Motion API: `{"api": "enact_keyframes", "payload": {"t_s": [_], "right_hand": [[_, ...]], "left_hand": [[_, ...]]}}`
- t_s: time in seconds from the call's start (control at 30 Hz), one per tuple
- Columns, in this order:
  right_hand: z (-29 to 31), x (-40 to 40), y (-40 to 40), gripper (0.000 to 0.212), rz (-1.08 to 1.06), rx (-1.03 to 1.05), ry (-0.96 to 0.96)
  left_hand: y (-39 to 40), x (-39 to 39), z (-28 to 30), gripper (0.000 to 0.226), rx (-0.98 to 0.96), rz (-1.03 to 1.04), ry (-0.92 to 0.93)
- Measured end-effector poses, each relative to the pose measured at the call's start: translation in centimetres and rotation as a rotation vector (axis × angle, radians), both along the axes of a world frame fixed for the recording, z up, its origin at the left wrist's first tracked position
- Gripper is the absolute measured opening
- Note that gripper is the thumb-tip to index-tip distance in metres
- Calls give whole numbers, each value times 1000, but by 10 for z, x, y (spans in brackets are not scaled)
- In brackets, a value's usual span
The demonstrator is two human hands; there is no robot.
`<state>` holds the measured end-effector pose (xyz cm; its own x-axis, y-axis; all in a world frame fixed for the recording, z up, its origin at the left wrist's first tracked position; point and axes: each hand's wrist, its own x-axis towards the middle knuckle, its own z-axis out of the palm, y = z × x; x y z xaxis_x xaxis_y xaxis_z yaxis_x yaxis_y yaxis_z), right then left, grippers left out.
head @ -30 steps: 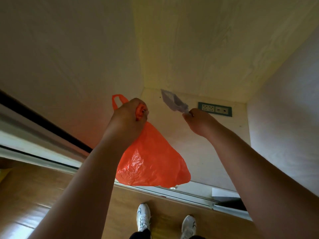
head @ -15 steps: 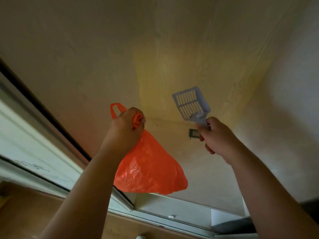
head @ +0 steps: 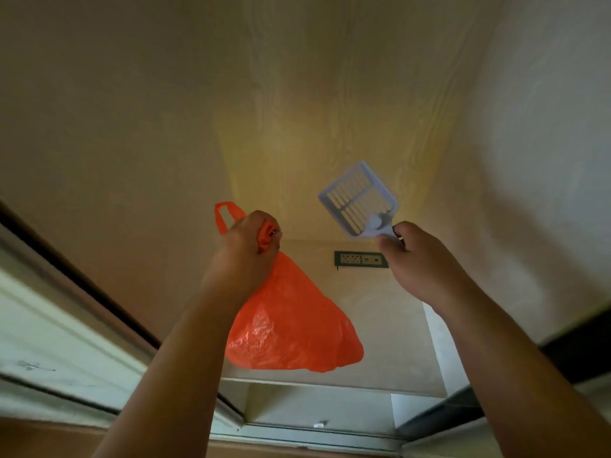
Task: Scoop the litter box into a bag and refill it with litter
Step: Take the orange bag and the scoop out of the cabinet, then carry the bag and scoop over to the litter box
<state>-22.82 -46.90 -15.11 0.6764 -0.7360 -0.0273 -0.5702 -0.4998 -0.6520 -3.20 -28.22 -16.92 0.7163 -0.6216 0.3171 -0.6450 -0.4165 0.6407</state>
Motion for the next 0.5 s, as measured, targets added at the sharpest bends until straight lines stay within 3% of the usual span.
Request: {"api": "enact_keyframes", "payload": {"t_s": [0.5], "right_hand": [[-1,-15,47,33,-368,41,-66]], "left_hand": [[-46,34,-7,8,37,-404,4]]}}
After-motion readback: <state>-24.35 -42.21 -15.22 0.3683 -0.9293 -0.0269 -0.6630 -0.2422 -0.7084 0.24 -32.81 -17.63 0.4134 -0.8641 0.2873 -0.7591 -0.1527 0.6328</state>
